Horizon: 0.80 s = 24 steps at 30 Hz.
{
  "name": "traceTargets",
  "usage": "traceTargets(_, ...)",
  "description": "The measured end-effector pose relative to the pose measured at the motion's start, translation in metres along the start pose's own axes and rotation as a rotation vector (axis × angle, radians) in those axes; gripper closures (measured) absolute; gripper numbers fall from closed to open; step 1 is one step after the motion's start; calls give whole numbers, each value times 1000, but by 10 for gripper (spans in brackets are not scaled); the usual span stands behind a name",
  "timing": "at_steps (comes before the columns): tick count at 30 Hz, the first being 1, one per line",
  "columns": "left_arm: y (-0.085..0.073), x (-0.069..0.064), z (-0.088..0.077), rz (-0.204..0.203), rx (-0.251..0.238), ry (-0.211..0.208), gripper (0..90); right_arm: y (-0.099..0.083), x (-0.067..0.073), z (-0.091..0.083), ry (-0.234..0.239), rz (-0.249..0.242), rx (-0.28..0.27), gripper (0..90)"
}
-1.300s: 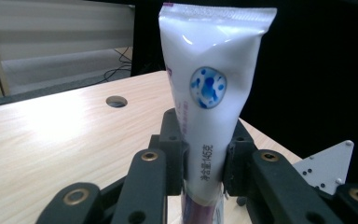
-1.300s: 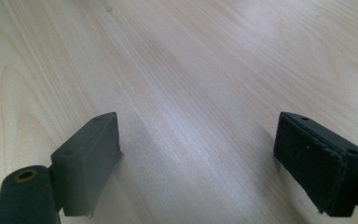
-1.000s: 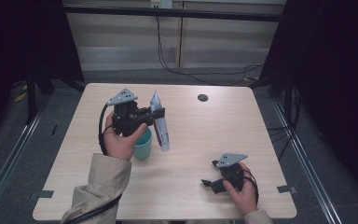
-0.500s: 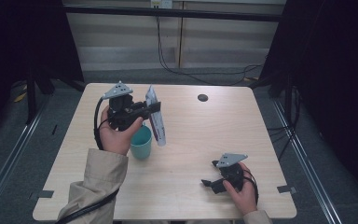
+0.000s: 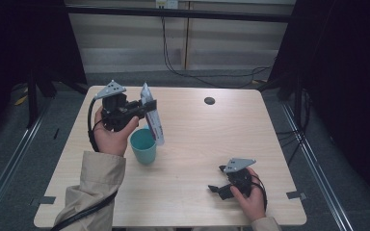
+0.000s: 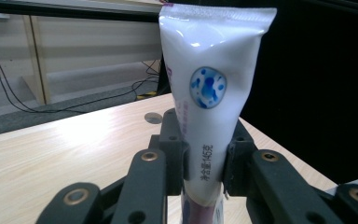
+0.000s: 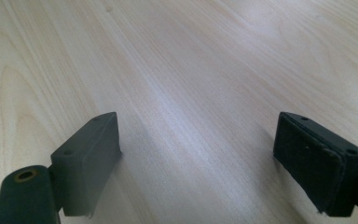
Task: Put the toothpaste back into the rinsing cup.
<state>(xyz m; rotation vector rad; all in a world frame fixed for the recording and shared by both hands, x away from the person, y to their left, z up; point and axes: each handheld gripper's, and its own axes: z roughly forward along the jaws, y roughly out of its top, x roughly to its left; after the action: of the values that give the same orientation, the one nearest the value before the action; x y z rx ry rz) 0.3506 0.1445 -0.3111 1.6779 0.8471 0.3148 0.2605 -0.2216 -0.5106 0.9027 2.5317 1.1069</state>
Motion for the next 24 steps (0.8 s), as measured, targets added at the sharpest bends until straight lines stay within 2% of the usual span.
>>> traceTargets(8, 1, 7, -4, 1, -10, 22, 744, 0, 0, 0, 0, 0, 0, 140)
traceTargets(21, -6, 19, -3, -10, -15, 45, 743, 0, 0, 0, 0, 0, 0, 140)
traceTargets(24, -9, 25, -3, -18, -15, 60, 743, 0, 0, 0, 0, 0, 0, 139)
